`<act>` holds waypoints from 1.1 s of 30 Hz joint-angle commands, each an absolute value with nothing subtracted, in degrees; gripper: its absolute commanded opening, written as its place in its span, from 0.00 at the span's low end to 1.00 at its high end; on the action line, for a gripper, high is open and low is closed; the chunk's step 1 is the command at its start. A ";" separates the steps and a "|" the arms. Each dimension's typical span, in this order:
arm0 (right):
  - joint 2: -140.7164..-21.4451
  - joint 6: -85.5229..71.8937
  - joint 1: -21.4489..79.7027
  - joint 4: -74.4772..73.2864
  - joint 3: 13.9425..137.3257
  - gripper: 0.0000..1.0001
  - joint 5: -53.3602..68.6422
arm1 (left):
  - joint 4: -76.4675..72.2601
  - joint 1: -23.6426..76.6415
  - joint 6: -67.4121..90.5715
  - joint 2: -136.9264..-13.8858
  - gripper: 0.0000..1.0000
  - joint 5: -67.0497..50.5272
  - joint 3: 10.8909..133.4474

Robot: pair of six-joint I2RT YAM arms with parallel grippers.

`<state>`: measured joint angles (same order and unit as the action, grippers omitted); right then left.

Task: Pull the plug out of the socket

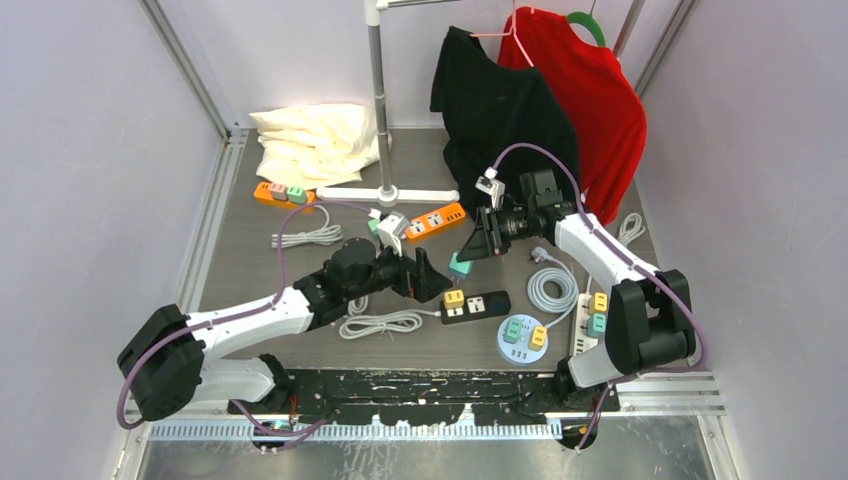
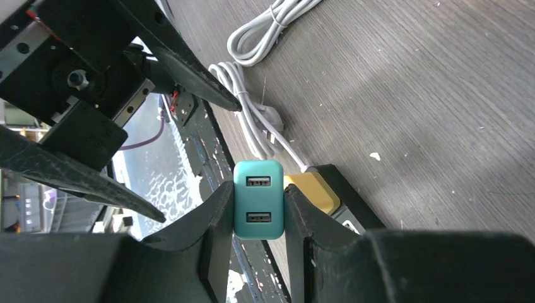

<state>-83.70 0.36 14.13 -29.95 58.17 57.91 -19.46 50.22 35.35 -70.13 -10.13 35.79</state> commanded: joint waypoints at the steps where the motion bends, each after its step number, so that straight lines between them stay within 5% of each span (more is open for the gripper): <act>1: -84.56 -3.34 13.98 -27.70 60.98 0.03 60.42 | -13.92 50.47 41.57 -70.78 1.00 -3.04 39.68; 12: -86.39 -3.89 14.03 -27.86 61.25 0.05 60.45 | 7.52 62.94 34.05 -79.55 0.93 23.29 56.35; 15: -86.40 -3.95 14.00 -27.80 61.21 0.05 60.55 | 11.79 63.24 34.01 -83.33 0.83 25.40 60.87; 20: -86.48 -3.98 14.05 -27.78 61.26 0.05 60.49 | 13.75 63.61 33.24 -88.54 0.82 27.02 66.03; 23: -86.48 -3.95 14.06 -27.77 61.23 0.05 60.47 | 13.51 63.64 33.41 -90.47 0.67 27.74 67.82; 33: -86.66 -4.13 14.03 -27.76 61.24 0.06 60.45 | 13.38 63.64 33.85 -93.05 0.59 26.98 69.51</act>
